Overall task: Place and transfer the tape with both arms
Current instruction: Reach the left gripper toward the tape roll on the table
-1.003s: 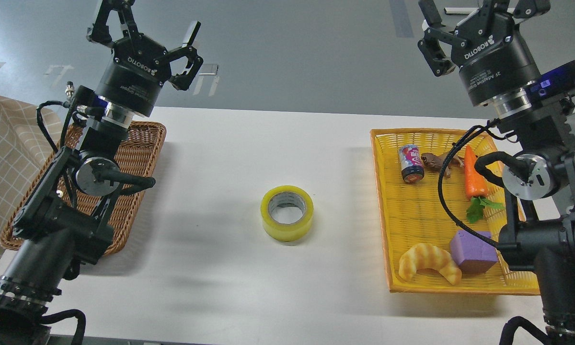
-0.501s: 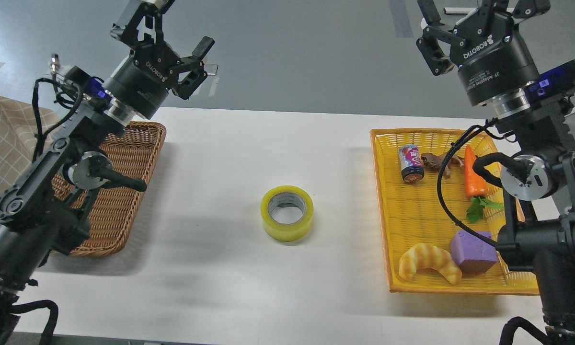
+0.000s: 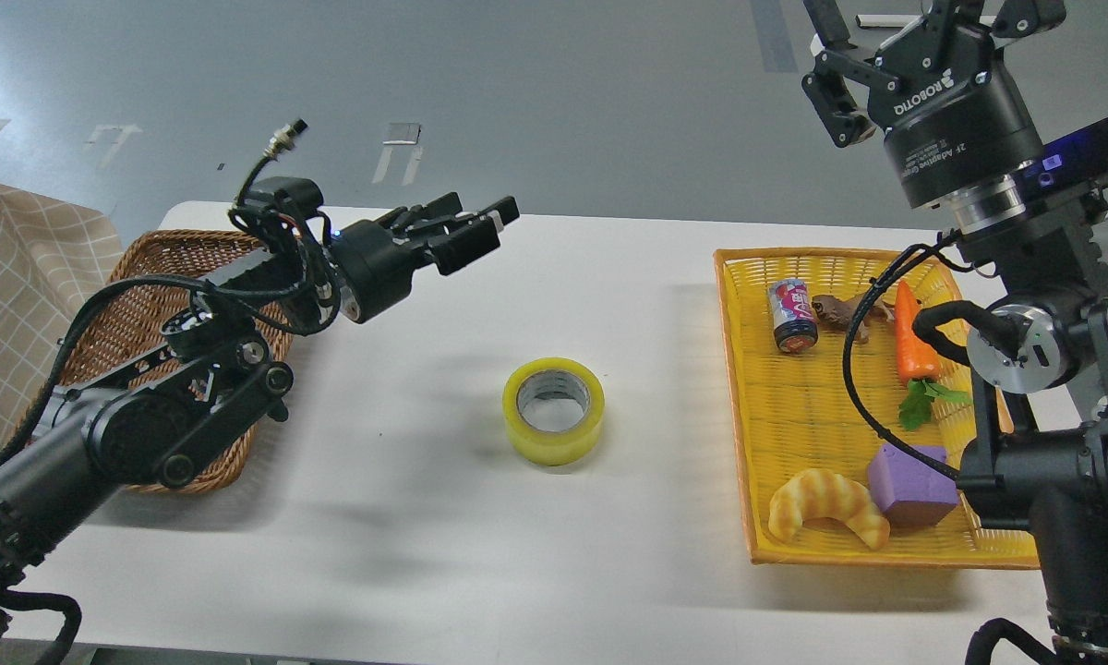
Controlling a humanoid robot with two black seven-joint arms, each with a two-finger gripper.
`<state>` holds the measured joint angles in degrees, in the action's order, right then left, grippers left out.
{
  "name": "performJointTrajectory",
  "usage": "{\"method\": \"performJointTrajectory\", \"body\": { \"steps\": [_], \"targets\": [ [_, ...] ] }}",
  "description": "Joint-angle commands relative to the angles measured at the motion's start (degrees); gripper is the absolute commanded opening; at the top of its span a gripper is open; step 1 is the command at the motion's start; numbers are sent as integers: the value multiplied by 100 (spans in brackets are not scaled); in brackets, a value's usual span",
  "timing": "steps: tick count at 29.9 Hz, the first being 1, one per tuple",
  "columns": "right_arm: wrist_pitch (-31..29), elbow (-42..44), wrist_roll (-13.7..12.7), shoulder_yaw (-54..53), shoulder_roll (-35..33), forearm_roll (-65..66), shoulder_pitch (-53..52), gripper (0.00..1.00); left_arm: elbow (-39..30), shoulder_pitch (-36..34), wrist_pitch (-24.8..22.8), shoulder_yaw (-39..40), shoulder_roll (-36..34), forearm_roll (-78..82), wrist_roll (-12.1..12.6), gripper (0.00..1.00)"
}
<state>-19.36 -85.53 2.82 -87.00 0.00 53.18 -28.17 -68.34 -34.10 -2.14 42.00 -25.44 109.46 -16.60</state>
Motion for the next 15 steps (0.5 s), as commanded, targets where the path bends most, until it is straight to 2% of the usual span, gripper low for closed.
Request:
{"method": "performJointTrajectory", "body": {
  "steps": [1,9,13,15],
  "targets": [
    [2,2,-1,-1,0,0,-4,100,259,-80,555,-621,-5,645,-10,98],
    [2,-7,-10,-10,0,0,-39,100,470,-97,1189,-1958,30,1165,-28,98],
    [2,-16,-10,-1,0,0,-22,100,584,-97,1181,-1994,74,1157,-28,98],
    [2,-25,-10,-1,0,-9,-22,100,865,-106,1181,-2003,214,1148,-36,98]
  ]
}}
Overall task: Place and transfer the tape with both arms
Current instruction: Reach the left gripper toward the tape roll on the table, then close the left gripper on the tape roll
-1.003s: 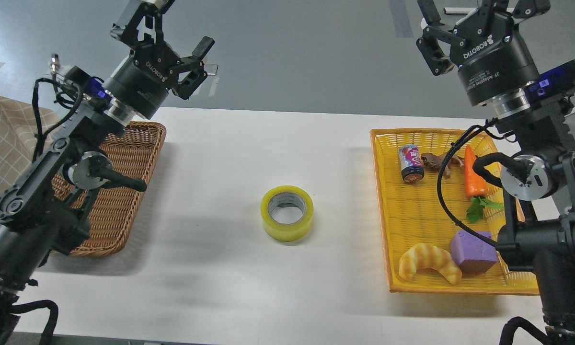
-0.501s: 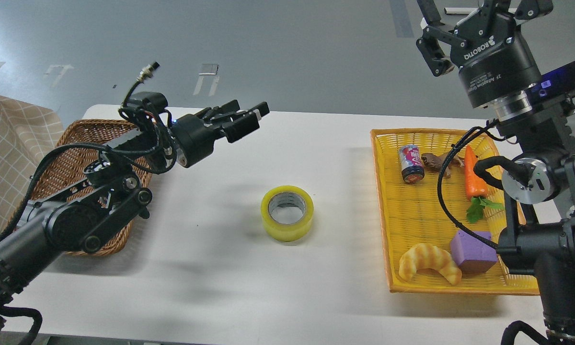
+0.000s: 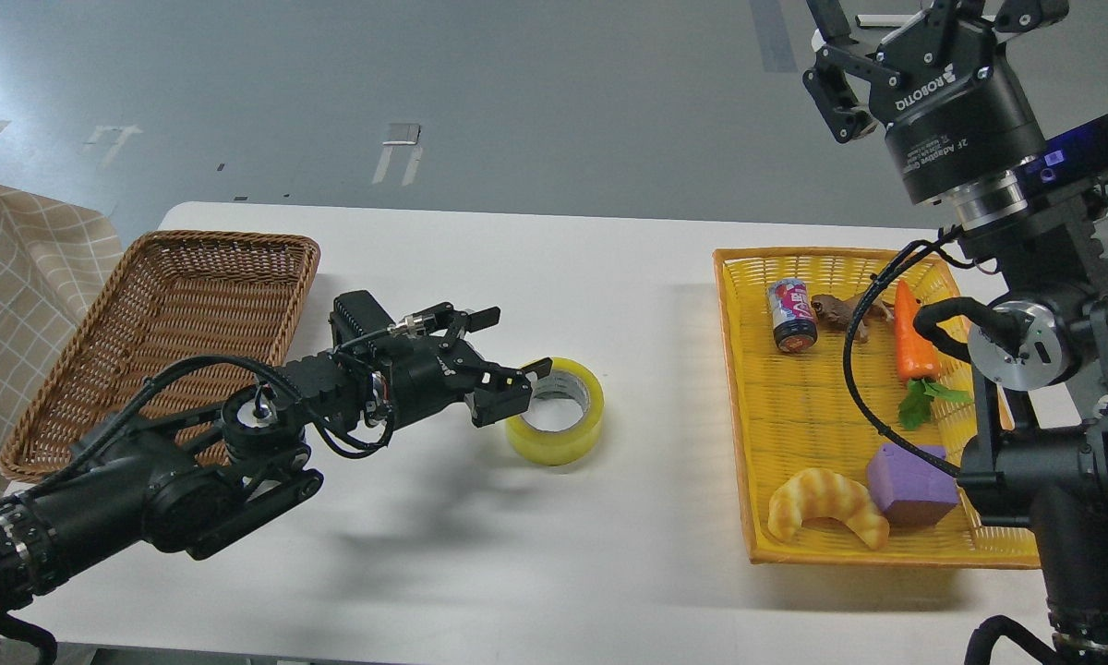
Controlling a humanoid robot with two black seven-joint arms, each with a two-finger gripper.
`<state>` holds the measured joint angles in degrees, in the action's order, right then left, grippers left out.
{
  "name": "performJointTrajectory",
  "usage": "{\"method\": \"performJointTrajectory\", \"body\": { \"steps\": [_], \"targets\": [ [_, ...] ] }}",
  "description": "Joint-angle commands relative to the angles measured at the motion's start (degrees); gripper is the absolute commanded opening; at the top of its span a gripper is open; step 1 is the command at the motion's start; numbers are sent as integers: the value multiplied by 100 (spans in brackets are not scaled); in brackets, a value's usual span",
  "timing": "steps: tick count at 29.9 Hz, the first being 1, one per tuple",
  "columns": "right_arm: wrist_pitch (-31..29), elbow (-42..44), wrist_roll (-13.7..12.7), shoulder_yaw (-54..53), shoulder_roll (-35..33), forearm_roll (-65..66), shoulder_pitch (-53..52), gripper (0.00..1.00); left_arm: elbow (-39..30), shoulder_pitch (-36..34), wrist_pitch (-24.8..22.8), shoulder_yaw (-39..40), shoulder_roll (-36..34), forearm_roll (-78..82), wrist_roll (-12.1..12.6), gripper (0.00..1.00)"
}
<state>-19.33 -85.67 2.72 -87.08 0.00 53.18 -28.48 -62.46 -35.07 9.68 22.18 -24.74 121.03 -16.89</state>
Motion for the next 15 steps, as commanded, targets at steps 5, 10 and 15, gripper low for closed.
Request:
{"method": "performJointTrajectory", "body": {
  "steps": [5,10,15],
  "targets": [
    [0,-2,-8,7,0,-9,35,100,646,-18,-9,-21,425,-105,-86,98],
    [0,6,1,7,0,0,70,100,1016,-53,-18,-21,654,-220,-280,98],
    [0,6,1,7,0,0,61,100,1113,-44,-18,-30,768,-264,-289,93]
  ]
}}
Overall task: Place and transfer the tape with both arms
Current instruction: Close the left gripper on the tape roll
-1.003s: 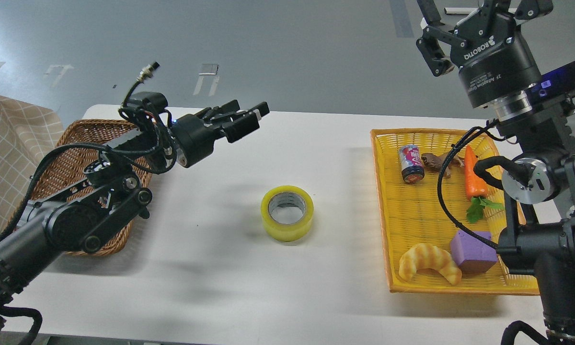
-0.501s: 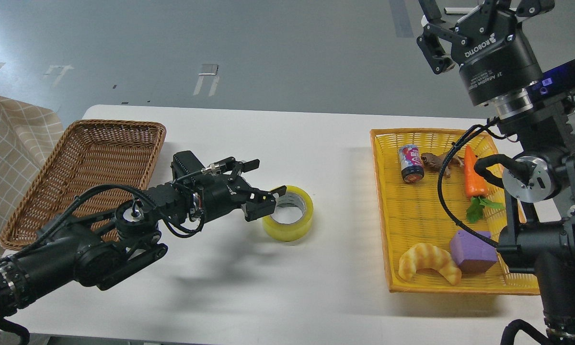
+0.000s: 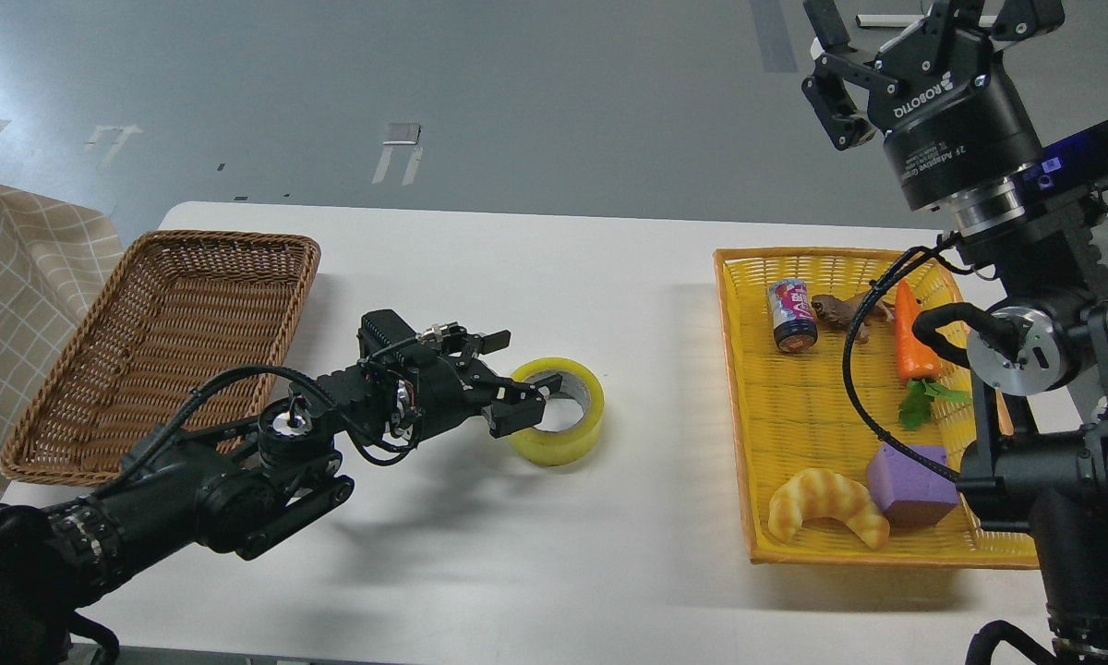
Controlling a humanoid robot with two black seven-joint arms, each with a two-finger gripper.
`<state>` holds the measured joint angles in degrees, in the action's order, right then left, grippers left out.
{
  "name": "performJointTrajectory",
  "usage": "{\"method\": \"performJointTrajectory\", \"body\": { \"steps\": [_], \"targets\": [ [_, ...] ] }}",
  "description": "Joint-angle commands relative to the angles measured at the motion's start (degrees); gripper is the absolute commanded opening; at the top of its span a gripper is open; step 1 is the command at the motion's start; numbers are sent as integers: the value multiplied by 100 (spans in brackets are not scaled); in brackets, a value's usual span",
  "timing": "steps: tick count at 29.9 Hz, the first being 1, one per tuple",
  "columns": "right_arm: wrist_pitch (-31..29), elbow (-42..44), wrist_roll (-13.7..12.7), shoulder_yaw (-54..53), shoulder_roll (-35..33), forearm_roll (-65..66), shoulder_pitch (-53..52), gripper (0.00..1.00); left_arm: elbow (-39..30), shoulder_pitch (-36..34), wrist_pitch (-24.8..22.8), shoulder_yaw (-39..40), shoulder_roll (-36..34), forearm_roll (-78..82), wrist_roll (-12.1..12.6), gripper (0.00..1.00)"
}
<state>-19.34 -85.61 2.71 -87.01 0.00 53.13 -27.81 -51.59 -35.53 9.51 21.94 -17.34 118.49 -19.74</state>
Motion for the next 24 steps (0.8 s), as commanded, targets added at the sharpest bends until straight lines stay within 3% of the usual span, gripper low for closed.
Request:
{"method": "performJointTrajectory", "body": {
  "steps": [1,3,7,16,21,24],
  "targets": [
    [0,0,1,0,0,4,-6,100,35,2,-10,-5,29,-10,-12,90],
    [0,9,1,8,0,4,-6,100,35,-6,-28,-5,20,-1,-108,73],
    [0,0,1,9,0,4,30,100,35,-15,-37,-127,-15,8,-407,56],
    [0,0,1,0,0,4,73,100,175,-209,-28,-576,-41,-19,-469,38],
    [9,-17,1,-18,0,4,91,100,298,-244,-28,-585,-6,-10,-478,36],
    [26,-9,1,-35,0,13,91,100,307,-235,-28,-594,3,-10,-478,25]
  ]
}}
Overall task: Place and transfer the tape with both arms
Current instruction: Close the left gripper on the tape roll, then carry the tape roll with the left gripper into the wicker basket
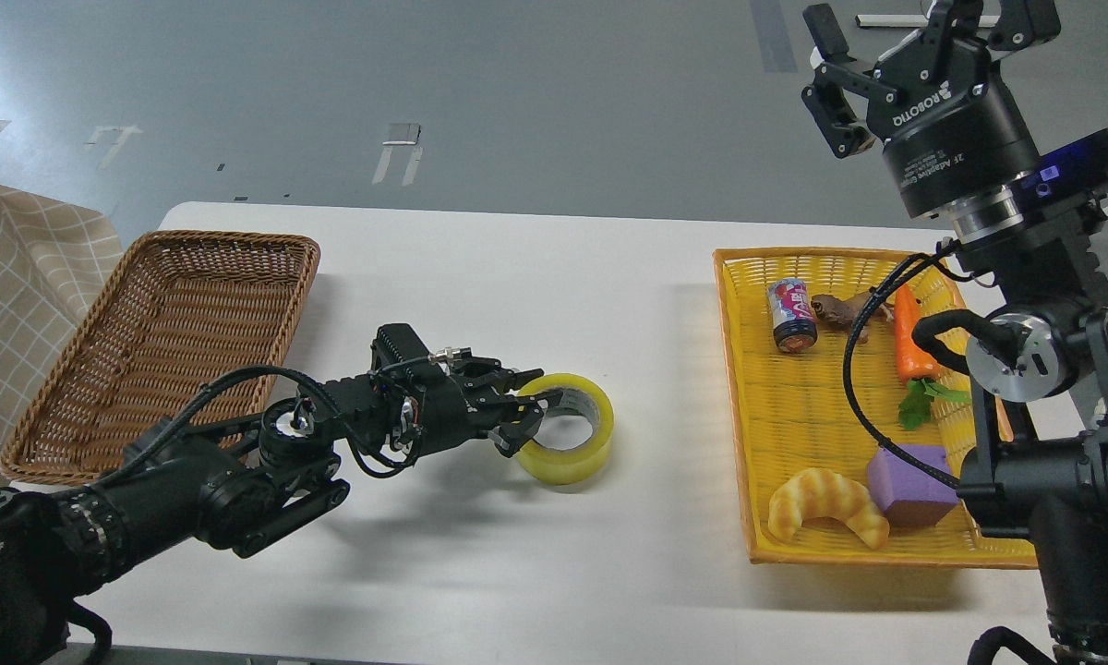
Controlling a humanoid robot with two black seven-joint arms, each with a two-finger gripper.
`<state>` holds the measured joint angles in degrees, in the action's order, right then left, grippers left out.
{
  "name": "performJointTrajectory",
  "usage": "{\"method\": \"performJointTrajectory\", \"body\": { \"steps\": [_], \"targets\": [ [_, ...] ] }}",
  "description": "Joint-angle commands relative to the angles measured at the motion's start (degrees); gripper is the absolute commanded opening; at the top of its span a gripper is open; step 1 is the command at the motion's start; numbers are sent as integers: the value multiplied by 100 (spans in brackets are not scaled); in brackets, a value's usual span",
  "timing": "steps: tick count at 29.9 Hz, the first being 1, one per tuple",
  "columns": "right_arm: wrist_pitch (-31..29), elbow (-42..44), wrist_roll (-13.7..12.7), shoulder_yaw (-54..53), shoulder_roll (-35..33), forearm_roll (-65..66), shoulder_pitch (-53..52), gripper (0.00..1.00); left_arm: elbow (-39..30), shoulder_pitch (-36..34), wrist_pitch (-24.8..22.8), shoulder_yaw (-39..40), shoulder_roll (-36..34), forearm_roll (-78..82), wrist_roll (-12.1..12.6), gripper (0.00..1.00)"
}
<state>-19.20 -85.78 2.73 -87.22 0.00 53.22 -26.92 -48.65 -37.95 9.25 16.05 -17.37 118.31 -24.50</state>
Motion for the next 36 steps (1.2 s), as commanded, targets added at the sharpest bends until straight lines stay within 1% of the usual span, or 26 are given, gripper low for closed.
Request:
{"method": "performJointTrajectory", "body": {
  "steps": [1,5,7,10,13,25,29,36],
  "targets": [
    [21,8,0,-23,0,4,11,100,22,7,-11,-5,5,8,-2,24],
    [39,17,0,-23,0,4,46,100,66,-2,-11,-5,5,8,-2,23],
    [39,17,0,-23,0,4,72,100,75,-19,-2,-5,-21,8,-2,18],
    [39,26,0,-14,0,4,73,100,66,-98,-2,-5,-30,8,-98,15],
    [39,26,0,-14,0,4,73,100,66,-142,-2,-31,-39,-1,-151,14],
    [39,35,-9,-14,0,-5,20,100,40,-467,33,-31,-65,-1,-169,14],
    [39,26,-9,-14,0,-5,20,100,31,-590,33,-31,-214,-27,-309,14],
    [39,35,-9,-14,0,-5,11,100,40,-1056,24,-31,-680,-53,-350,14]
  ]
}}
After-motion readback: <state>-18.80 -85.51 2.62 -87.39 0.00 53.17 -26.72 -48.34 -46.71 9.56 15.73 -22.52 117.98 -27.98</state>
